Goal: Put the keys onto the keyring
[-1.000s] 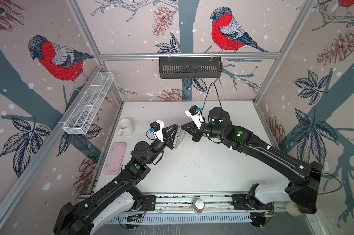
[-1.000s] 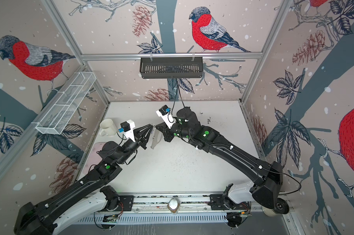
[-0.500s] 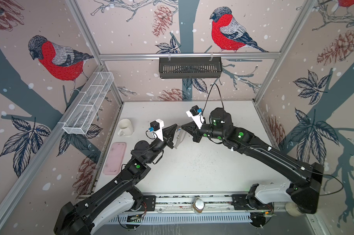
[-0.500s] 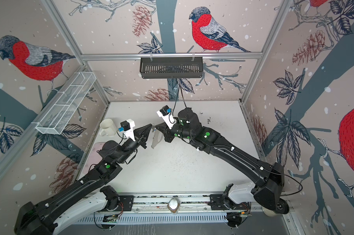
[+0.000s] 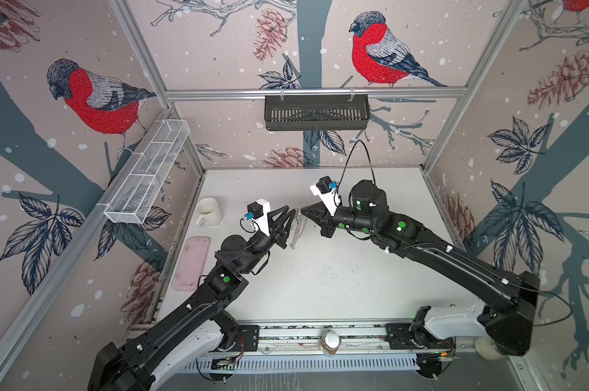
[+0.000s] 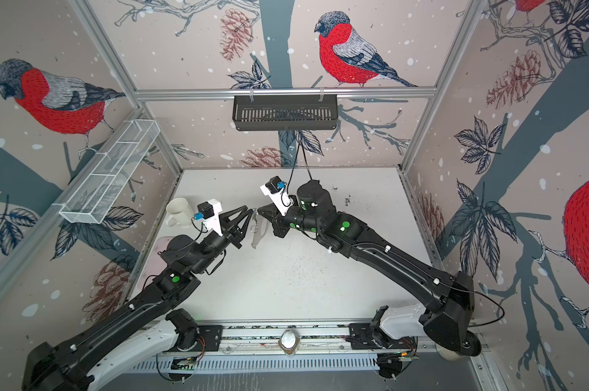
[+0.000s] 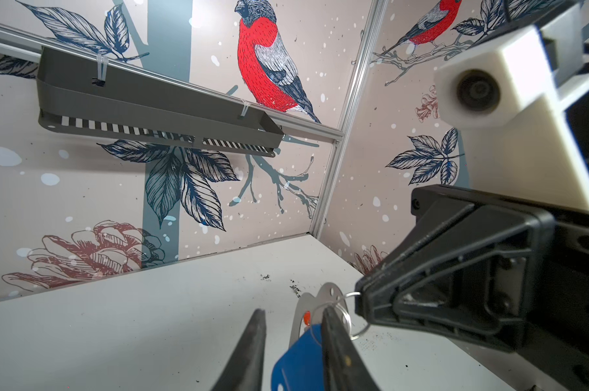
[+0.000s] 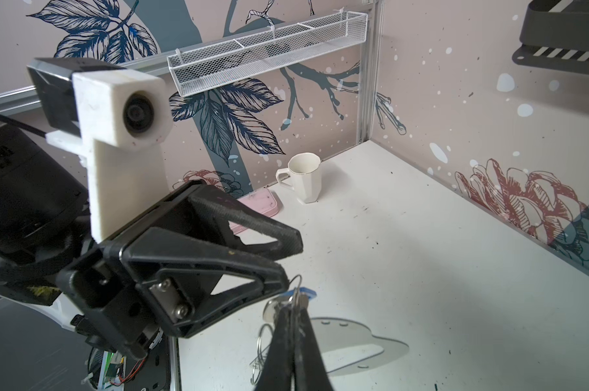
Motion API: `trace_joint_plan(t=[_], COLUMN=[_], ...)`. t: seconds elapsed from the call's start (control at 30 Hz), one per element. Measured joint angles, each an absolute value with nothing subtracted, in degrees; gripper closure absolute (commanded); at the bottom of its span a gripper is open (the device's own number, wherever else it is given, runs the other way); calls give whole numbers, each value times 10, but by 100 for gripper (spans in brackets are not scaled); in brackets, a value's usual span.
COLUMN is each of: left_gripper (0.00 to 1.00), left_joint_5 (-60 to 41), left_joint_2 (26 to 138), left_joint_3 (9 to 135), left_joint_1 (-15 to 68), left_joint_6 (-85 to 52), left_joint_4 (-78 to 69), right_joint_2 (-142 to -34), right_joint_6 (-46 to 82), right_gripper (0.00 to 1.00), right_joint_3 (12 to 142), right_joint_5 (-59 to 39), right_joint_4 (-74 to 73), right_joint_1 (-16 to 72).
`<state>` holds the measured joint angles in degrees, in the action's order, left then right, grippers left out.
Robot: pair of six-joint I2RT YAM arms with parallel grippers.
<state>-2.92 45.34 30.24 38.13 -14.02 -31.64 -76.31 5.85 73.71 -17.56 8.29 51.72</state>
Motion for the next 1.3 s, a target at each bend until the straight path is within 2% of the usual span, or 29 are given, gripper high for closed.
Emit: trace_joint_plan(t=[0.33, 0.7, 0.87, 1.3], left_gripper=[59, 57, 59, 75], left_joint_5=[-48, -89, -81, -60], left_joint_2=[426, 454, 447, 427], left_joint_3=[294, 292, 291, 281], left_joint_1=[381, 381, 381, 381], left_joint_6=[-116, -101, -100, -96], left_joint_4=[-294, -294, -295, -309], right_joint_2=[-763, -763, -763, -762], right_joint_6=[57, 54, 46, 46], right_gripper=[100, 100, 100, 100], right_joint_3=[735, 735, 735, 735], right_joint_5=[-176, -193, -198, -210], right_joint_4=[79, 72, 72, 72], right_joint_1=[513, 513, 513, 516])
